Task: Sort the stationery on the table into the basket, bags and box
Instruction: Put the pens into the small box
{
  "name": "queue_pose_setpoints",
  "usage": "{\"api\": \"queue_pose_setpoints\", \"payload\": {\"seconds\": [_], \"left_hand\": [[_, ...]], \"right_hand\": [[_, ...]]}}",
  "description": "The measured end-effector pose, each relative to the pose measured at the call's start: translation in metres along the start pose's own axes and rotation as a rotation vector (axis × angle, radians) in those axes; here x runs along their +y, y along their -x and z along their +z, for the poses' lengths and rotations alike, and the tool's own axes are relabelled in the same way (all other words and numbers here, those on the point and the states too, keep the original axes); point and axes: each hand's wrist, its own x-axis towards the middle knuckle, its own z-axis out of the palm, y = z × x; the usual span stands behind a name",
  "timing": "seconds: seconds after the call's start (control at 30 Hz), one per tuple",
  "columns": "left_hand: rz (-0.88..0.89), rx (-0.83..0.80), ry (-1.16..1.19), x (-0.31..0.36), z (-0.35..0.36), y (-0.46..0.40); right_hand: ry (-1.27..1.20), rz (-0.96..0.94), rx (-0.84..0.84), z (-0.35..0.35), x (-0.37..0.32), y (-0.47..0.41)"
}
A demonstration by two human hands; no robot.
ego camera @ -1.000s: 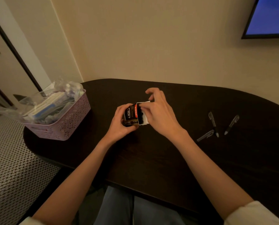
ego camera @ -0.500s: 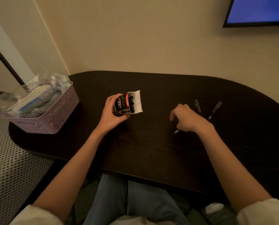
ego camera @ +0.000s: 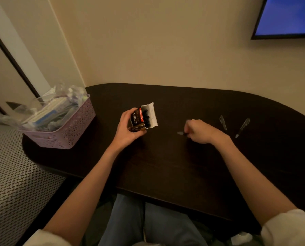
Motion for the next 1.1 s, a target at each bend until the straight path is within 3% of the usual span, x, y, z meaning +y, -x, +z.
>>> {"api": "queue_pose_setpoints", "payload": {"seconds": [0.13,0.2,0.27,0.4,0.53,0.73,1.1], "left_hand": [[-0.005,0.013,-0.003,-0.004,-0.002,0.0],[-0.015,0.016,-0.006,-0.006,-0.002,-0.001],[-0.028,0.015,0.006,-0.007,-0.002,-0.002],[-0.033,0.013,0.038,-0.007,-0.003,-0.002],[-0.007,0.034,0.025,-0.007,-0.002,0.0],[-0.019,0.032,0.038,-0.007,-0.003,0.002],[0.026,0.032,-0.014,-0.005,-0.001,0.002]], "right_hand": [[-0.318,-0.304,0.429,-0.002,-0.027,0.003],[-0.428,-0.393,0.529,-0.01,-0.043,0.011],[-0.426,-0.414,0.527,-0.018,-0.056,0.018],[-0.278,-0.353,0.319,-0.033,-0.072,0.034],[-0.414,-0.361,0.296,-0.037,-0.083,0.045],[-0.249,-0.275,0.523,-0.028,-0.093,0.04],[-0.076,-0.302,0.675,-0.025,-0.115,0.027]]}}
